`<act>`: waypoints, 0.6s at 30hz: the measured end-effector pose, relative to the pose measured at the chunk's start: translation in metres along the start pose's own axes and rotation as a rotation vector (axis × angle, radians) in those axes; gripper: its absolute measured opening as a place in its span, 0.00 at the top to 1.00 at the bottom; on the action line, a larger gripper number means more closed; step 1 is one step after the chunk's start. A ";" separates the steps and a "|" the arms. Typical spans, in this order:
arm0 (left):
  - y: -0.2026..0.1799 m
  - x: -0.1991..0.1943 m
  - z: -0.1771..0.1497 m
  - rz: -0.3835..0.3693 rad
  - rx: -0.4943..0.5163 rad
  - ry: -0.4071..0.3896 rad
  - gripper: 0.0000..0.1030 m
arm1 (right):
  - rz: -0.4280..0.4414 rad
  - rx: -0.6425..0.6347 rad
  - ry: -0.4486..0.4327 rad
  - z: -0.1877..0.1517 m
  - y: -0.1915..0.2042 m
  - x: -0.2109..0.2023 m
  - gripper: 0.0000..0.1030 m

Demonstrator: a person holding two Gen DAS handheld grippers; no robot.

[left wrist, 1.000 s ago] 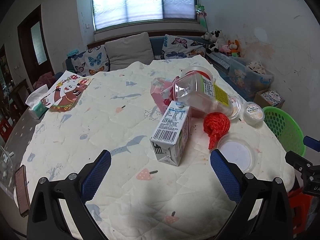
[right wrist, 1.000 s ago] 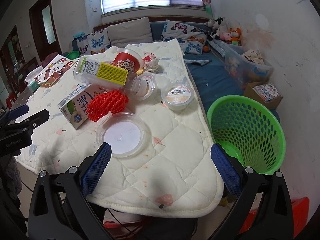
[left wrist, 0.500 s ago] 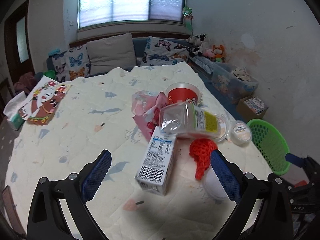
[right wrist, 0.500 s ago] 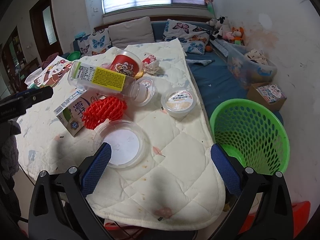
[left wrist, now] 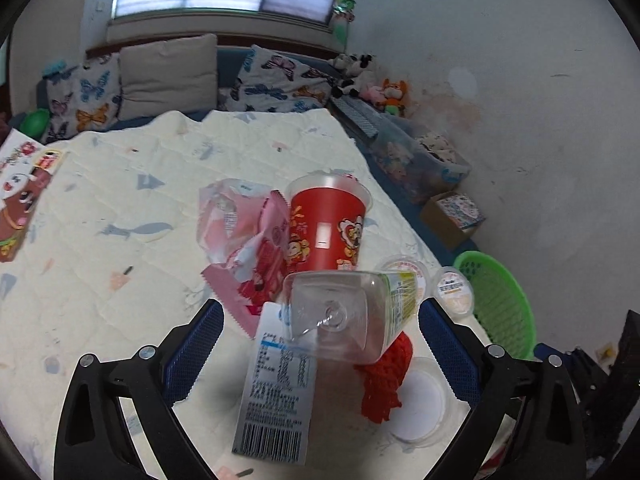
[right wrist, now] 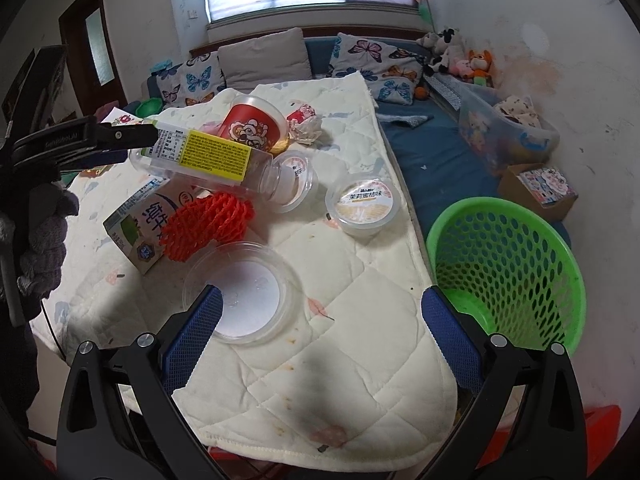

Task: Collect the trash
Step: 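Grasp the clear plastic bottle with the left gripper while the right gripper approaches the jelly cup, then grasp the sealed jelly cup with the right gripper while the left gripper holds the bottle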

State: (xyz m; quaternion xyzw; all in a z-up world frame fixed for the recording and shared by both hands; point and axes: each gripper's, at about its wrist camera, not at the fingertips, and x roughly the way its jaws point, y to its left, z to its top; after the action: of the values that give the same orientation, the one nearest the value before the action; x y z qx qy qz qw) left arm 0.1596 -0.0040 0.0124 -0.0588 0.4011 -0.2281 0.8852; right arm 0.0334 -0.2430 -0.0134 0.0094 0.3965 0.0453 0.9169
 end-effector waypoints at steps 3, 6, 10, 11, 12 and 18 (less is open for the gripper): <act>0.006 0.010 0.003 -0.058 -0.004 0.020 0.15 | -0.003 0.003 0.007 0.001 0.000 0.003 0.04; 0.010 0.019 0.003 -0.114 -0.010 0.042 0.24 | -0.007 0.005 0.013 0.001 0.000 0.007 0.04; 0.013 0.023 0.002 -0.166 -0.019 0.038 0.29 | -0.012 0.001 0.017 0.001 0.001 0.009 0.04; 0.013 0.024 0.002 -0.171 -0.015 0.036 0.31 | -0.013 -0.001 0.020 0.001 0.002 0.010 0.04; 0.012 0.025 0.002 -0.182 -0.010 0.034 0.32 | -0.013 -0.001 0.021 0.001 0.002 0.011 0.04; 0.007 0.025 0.000 -0.195 0.012 0.030 0.40 | -0.013 0.001 0.026 0.001 0.002 0.012 0.04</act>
State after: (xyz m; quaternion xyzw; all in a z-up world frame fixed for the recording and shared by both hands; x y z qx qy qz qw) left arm 0.1762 -0.0090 -0.0067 -0.0889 0.4055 -0.3163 0.8530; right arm 0.0419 -0.2398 -0.0217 0.0065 0.4082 0.0391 0.9120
